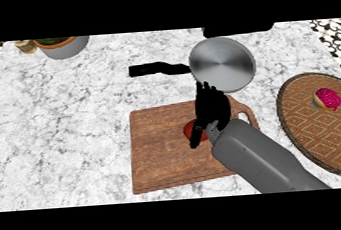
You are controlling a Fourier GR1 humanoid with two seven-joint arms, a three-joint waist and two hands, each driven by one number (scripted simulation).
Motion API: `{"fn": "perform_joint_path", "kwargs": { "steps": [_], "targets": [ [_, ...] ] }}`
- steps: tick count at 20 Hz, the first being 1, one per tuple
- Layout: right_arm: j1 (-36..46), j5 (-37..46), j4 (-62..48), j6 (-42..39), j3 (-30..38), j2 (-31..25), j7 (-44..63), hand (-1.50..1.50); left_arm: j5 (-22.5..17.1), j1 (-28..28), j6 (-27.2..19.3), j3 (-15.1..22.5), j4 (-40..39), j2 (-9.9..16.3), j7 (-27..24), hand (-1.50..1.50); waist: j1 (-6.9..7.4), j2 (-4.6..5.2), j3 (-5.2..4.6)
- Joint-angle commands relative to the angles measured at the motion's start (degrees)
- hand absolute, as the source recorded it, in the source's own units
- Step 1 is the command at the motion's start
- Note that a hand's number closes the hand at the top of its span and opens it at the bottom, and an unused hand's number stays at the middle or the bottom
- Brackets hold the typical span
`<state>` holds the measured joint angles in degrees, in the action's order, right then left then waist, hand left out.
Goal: Pick the bell pepper from the cutting board and place it in the pan
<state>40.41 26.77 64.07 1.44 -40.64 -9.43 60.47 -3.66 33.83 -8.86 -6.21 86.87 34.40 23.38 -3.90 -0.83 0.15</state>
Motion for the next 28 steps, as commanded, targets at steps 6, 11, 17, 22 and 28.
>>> {"fn": "perform_joint_path", "kwargs": {
  "steps": [6, 11, 17, 22, 28],
  "targets": [
    [1.6, 1.0, -1.4, -1.6, 0.0, 2.4, 4.5, -1.50, -2.3, -15.2, -1.0, 0.2, 8.1, -4.1, -5.0, 0.00, -2.83, -0.27, -0.56],
    [1.5, 1.4, -3.3, -2.4, 0.3, 2.8, 4.3, -1.50, -1.7, -14.9, -0.5, 0.0, 7.6, -5.0, -5.4, 0.00, -2.71, -0.19, -0.63],
    [0.3, 2.0, -6.0, -1.7, 0.7, 4.4, 5.2, -1.50, -1.1, -14.3, 0.2, -0.7, 9.1, -5.1, -5.3, 0.00, -2.26, -0.15, -0.50],
    [-0.7, 2.5, -8.0, -2.2, 0.5, 4.6, 4.3, -1.50, -0.4, -14.4, 0.0, -1.1, 9.1, -6.2, -5.4, 0.00, -2.12, -0.05, -0.51],
    [2.3, 6.1, -8.9, -3.1, -1.5, 3.6, 2.2, 1.50, 0.1, -14.8, 1.4, -1.4, 9.3, -6.3, -5.4, 0.00, -1.33, -0.08, -0.55]
  ]
}}
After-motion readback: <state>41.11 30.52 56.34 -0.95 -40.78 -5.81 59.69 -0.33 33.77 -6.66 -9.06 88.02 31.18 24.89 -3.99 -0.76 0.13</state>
